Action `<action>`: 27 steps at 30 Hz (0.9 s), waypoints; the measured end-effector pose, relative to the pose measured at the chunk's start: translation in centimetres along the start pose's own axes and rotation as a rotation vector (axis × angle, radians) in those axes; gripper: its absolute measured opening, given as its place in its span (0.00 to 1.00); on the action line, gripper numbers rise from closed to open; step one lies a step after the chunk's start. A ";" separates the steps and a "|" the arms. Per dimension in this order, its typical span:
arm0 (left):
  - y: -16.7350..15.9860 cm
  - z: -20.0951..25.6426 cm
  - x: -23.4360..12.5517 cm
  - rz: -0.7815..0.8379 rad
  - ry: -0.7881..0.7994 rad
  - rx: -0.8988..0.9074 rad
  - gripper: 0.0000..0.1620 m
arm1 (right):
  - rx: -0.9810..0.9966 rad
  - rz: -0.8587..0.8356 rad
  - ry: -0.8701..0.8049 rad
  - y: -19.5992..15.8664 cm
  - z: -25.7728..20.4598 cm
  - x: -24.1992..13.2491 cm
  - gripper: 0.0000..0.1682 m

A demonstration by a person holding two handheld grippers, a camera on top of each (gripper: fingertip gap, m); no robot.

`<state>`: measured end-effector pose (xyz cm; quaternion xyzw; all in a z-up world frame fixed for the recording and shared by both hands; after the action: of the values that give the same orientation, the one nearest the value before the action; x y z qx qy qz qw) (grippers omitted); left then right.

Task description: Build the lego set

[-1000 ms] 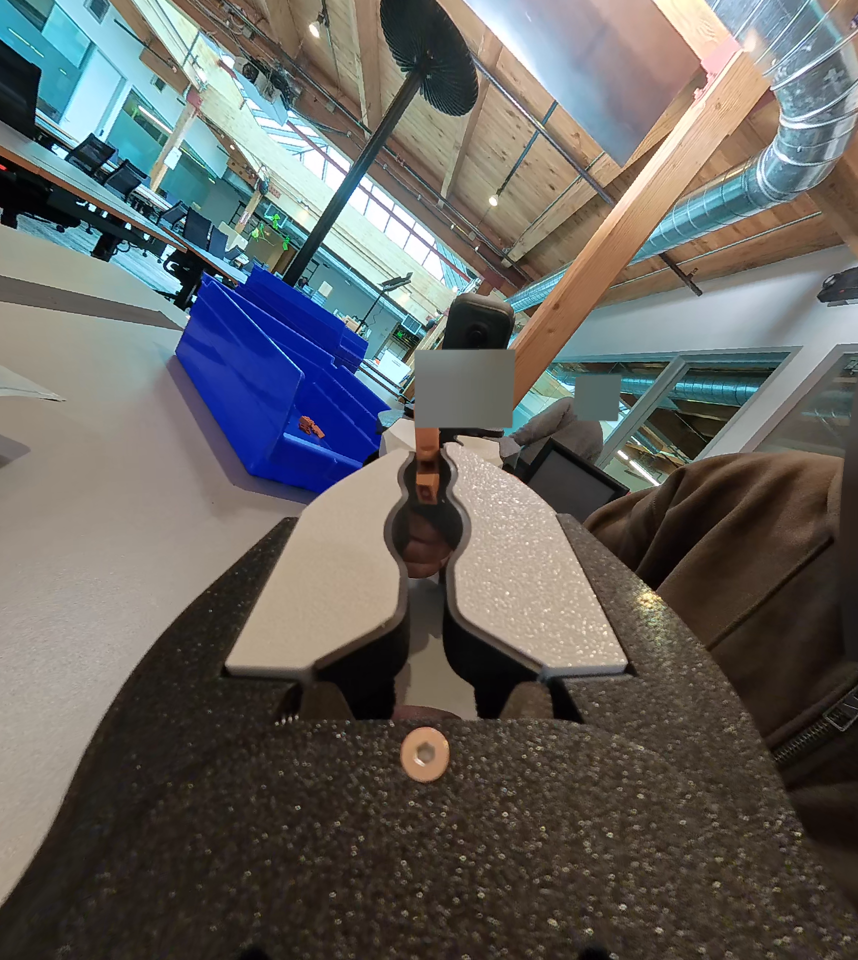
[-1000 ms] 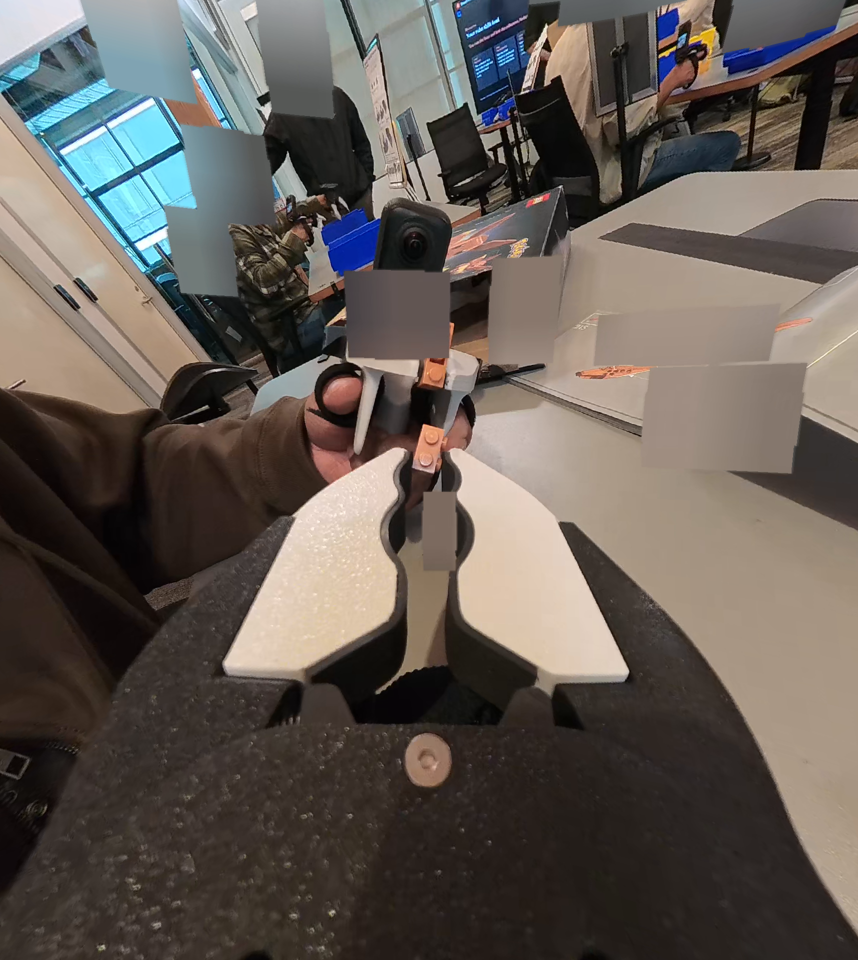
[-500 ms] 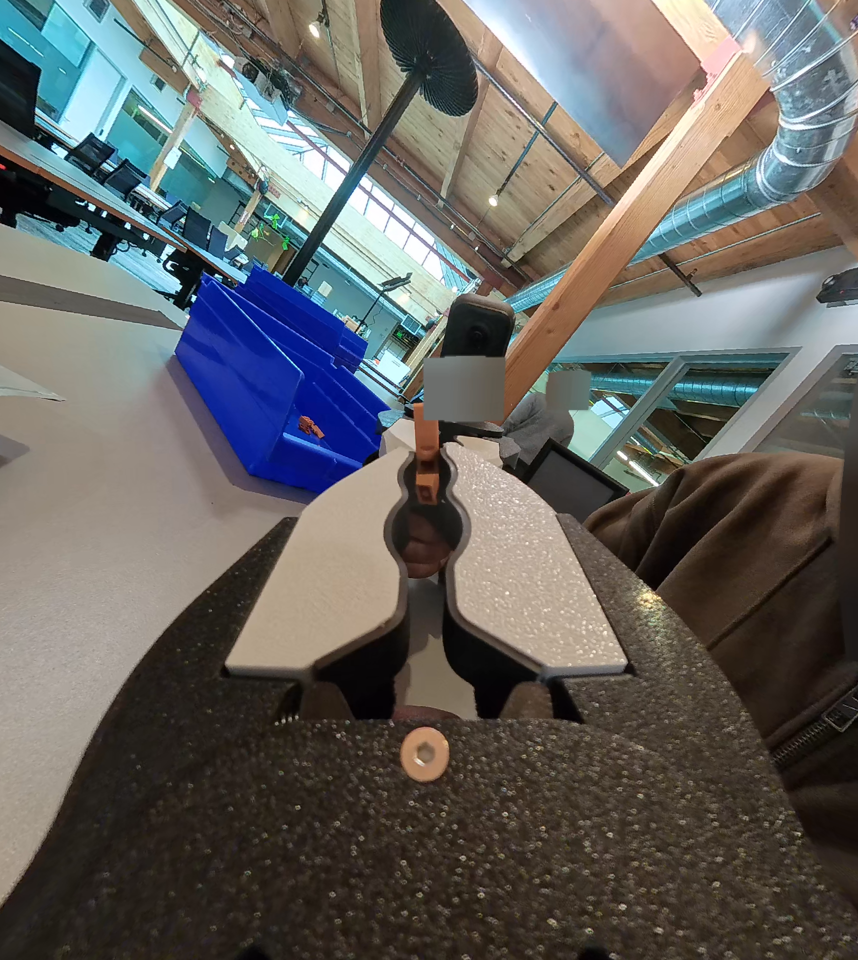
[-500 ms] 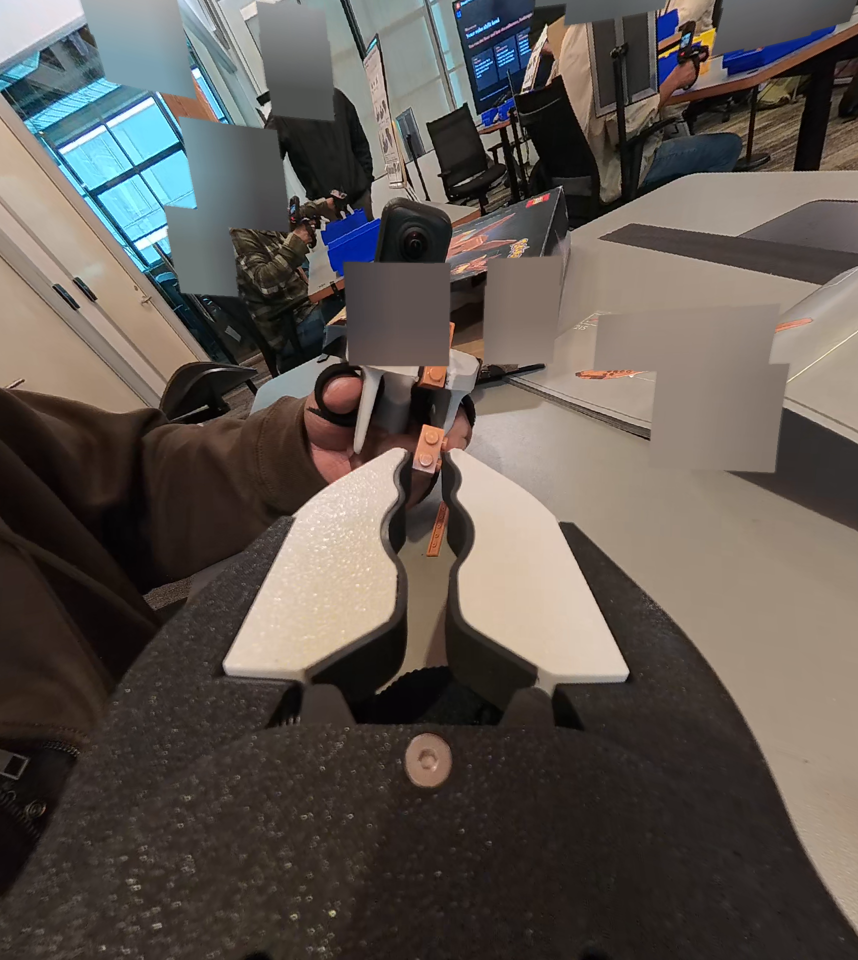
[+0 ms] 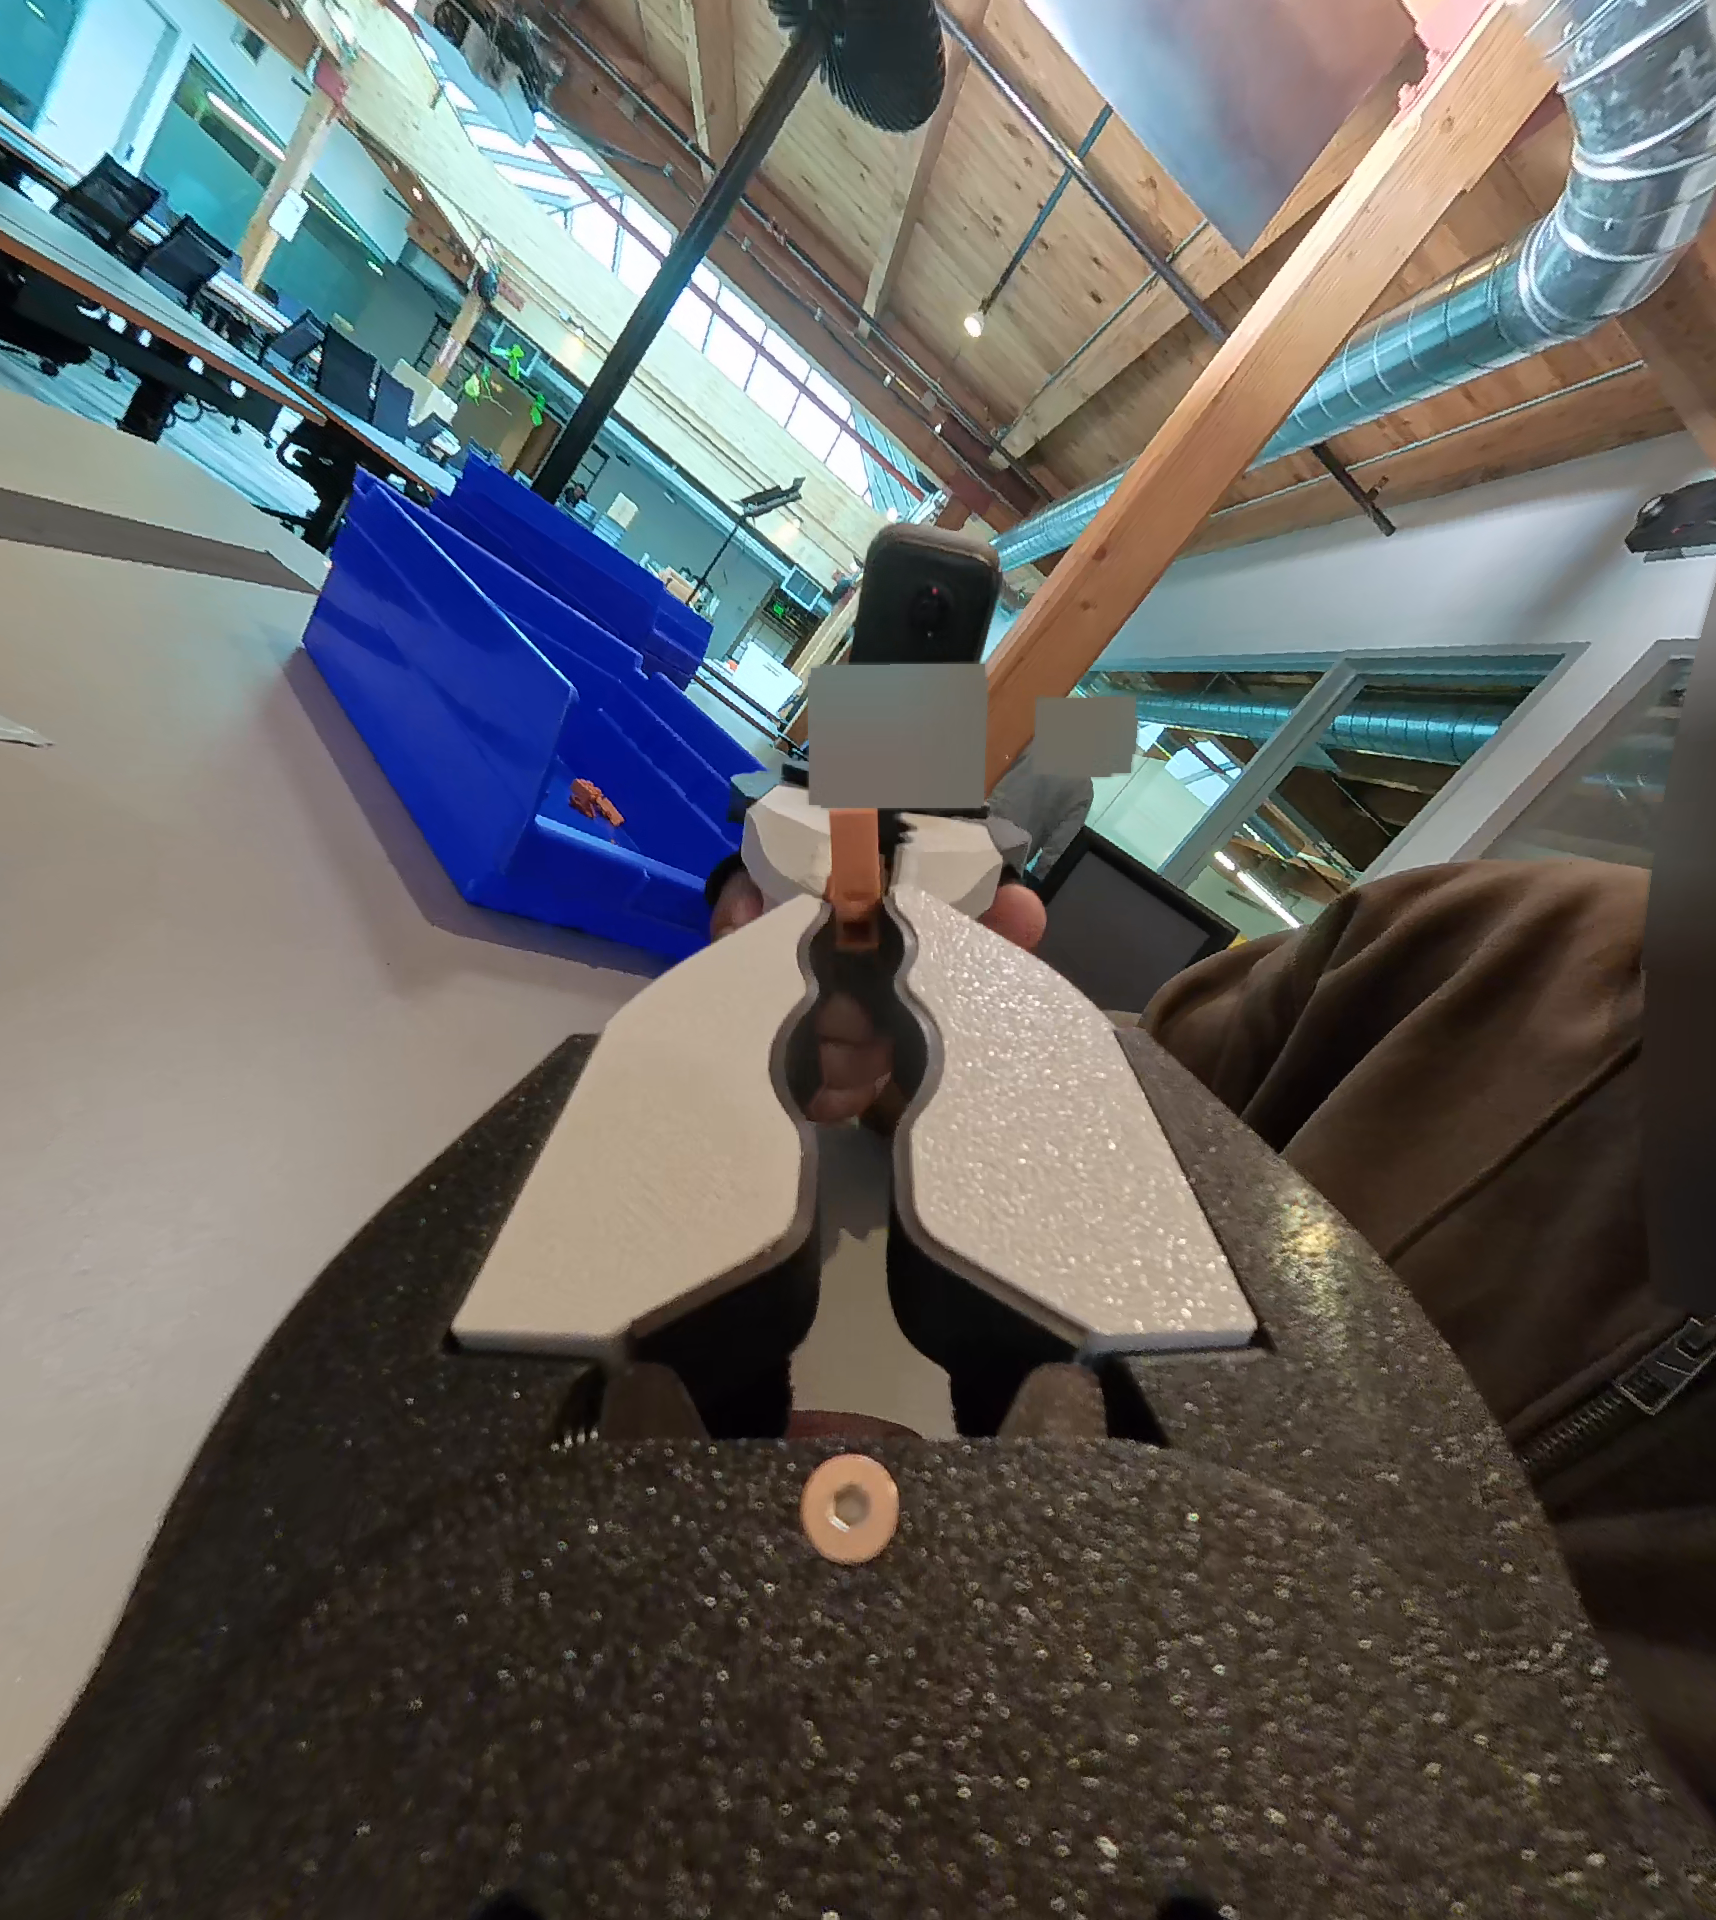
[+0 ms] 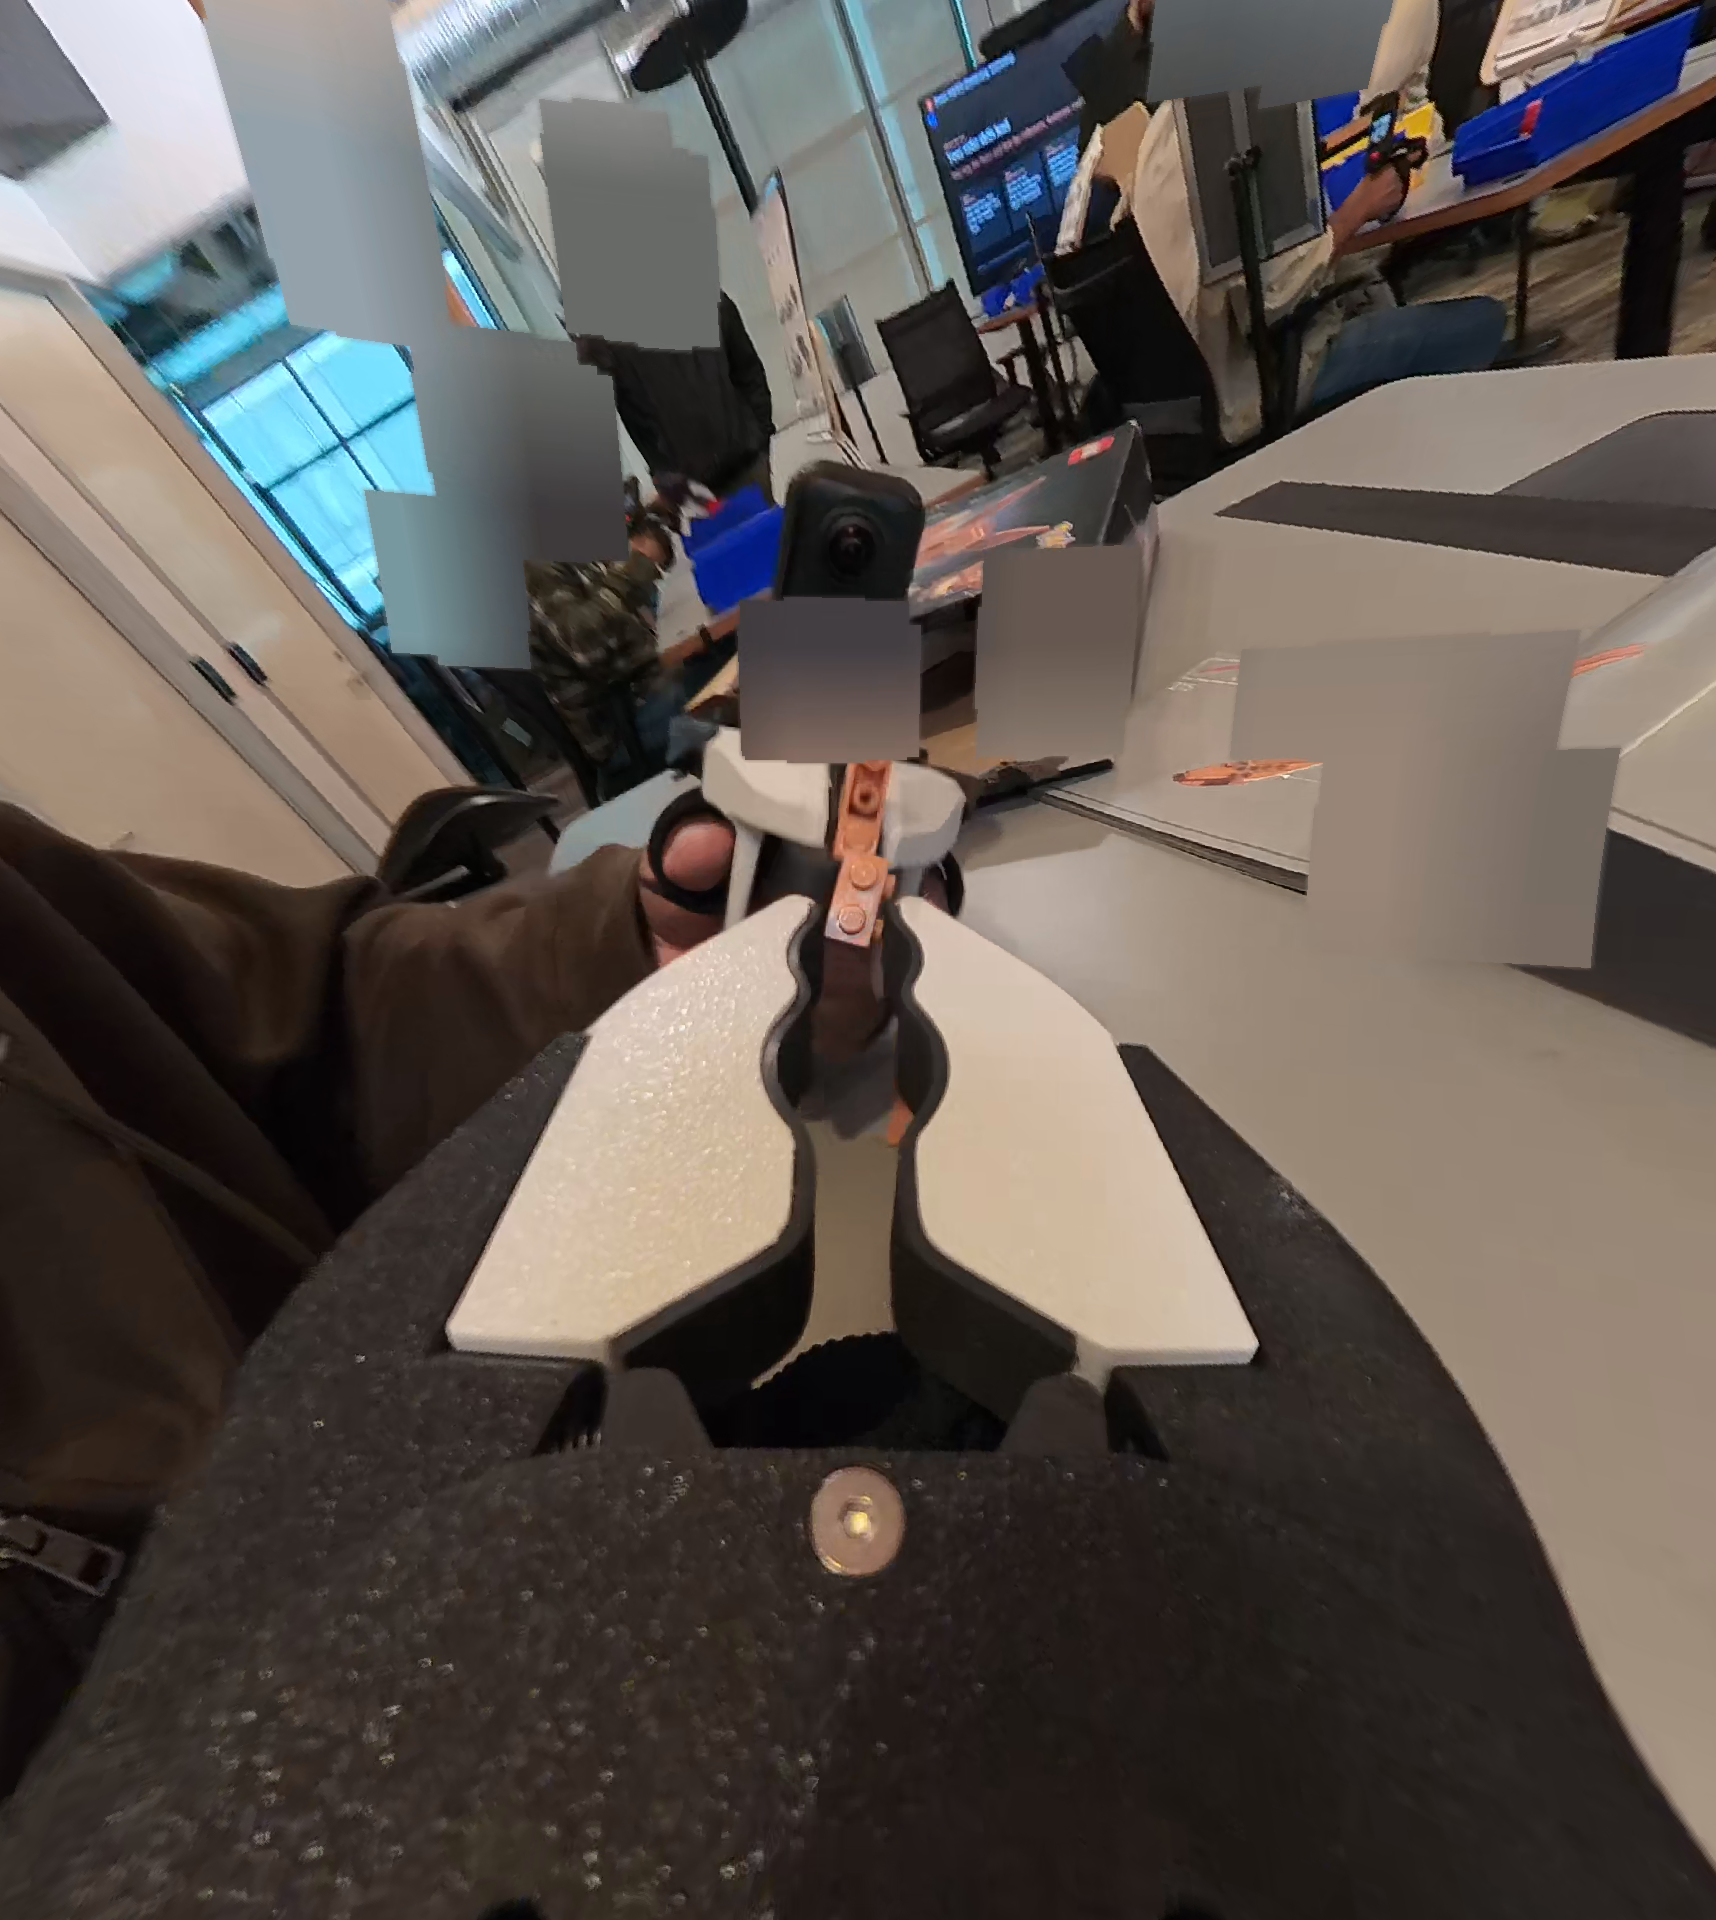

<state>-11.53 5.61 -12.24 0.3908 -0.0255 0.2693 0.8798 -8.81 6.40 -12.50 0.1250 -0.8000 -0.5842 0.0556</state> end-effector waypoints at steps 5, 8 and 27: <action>-0.8 0.1 0.4 -0.040 -0.007 -0.011 0.05 | 0.066 0.050 0.037 0.2 -0.2 0.2 0.06; -0.9 0.1 0.6 -0.043 -0.010 -0.011 0.05 | 0.087 0.076 0.046 0.4 -0.2 0.1 0.06; -1.4 -0.1 0.7 -0.086 0.022 0.021 0.05 | 0.037 0.006 0.019 -0.3 -0.1 0.3 0.06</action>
<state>-10.27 5.16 -13.08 0.3978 0.0039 0.2358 0.8867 -9.04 6.18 -12.74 0.1292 -0.8106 -0.5678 0.0628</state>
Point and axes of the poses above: each gripper's, where its closed fingertips meet, x out along the fingers, y out of its top, z = x × y across the jaws, the point moved 1 cm from there along -x, back along the fingers, and after that the axes turned 7 degrees about -x, right-handed, at the moved point
